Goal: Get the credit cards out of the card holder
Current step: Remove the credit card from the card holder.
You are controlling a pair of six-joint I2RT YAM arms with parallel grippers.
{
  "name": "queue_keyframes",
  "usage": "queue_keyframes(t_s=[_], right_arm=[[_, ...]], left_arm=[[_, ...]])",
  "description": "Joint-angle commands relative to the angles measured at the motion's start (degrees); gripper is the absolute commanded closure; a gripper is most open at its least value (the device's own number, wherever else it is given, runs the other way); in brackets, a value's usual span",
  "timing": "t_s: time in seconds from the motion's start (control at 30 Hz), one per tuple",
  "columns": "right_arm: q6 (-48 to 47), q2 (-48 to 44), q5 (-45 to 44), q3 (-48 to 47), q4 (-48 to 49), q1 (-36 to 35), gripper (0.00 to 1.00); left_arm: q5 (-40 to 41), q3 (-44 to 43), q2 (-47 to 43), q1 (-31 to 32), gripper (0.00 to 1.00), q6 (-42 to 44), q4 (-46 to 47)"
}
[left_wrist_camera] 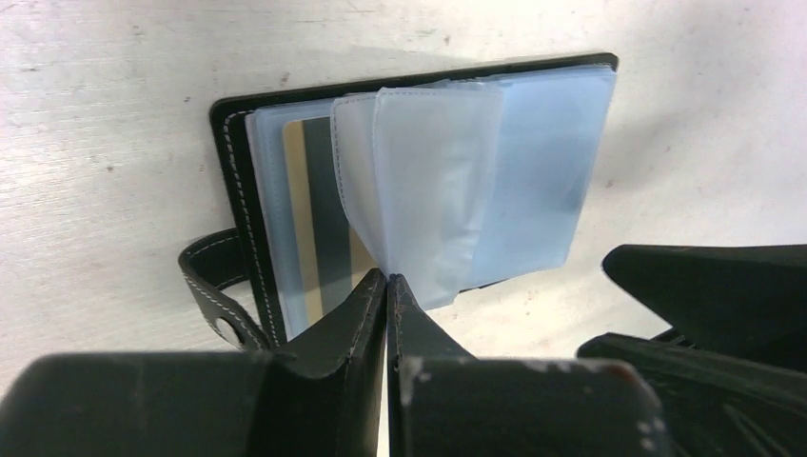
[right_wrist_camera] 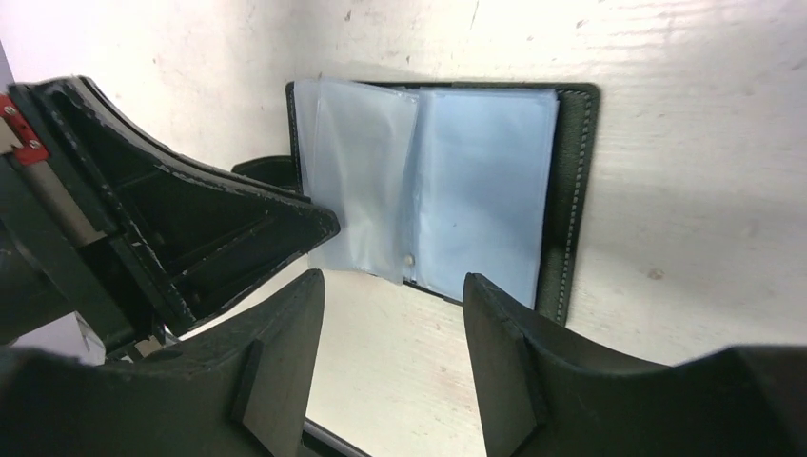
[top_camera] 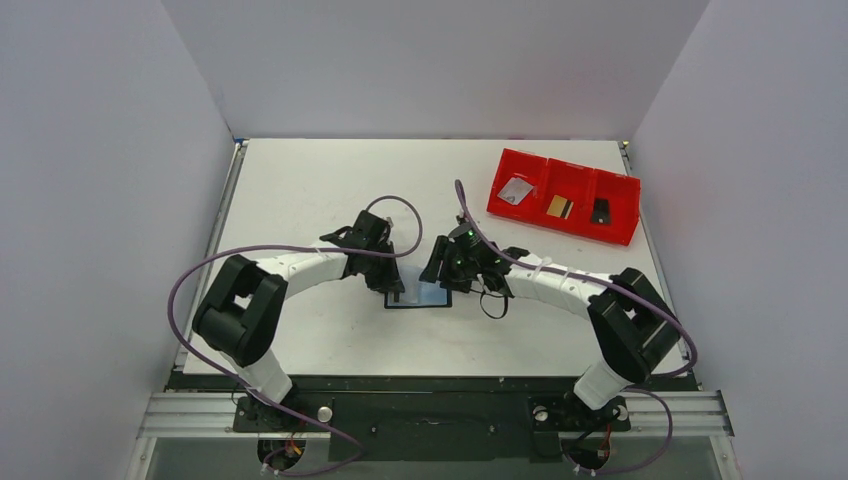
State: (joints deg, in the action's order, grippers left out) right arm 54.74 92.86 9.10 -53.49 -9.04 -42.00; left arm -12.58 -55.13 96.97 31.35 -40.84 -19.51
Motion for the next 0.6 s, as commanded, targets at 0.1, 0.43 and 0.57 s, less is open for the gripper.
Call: queue_keyframes(t_s=[0.1,0.43,0.57], right_arm=[[-1.94,-6.47,-6.39,-0.55,-4.39,1.92,0.48],[-2.71,-10.84,-7.99,2.79,-5.99,3.99,0.48],[-2.95,-11.94,-8.68,3.25,-6.60,4.27,0.48]], left_arm=[[-2.90,-2.44,-2.66,1.72,1.00,0.10,5.55],[-4.67,-5.15,0.63,4.33,0.77,-0.73,8.69],[-4.75,-6.56,2.07,5.36,0.61,-0.77,9.09]])
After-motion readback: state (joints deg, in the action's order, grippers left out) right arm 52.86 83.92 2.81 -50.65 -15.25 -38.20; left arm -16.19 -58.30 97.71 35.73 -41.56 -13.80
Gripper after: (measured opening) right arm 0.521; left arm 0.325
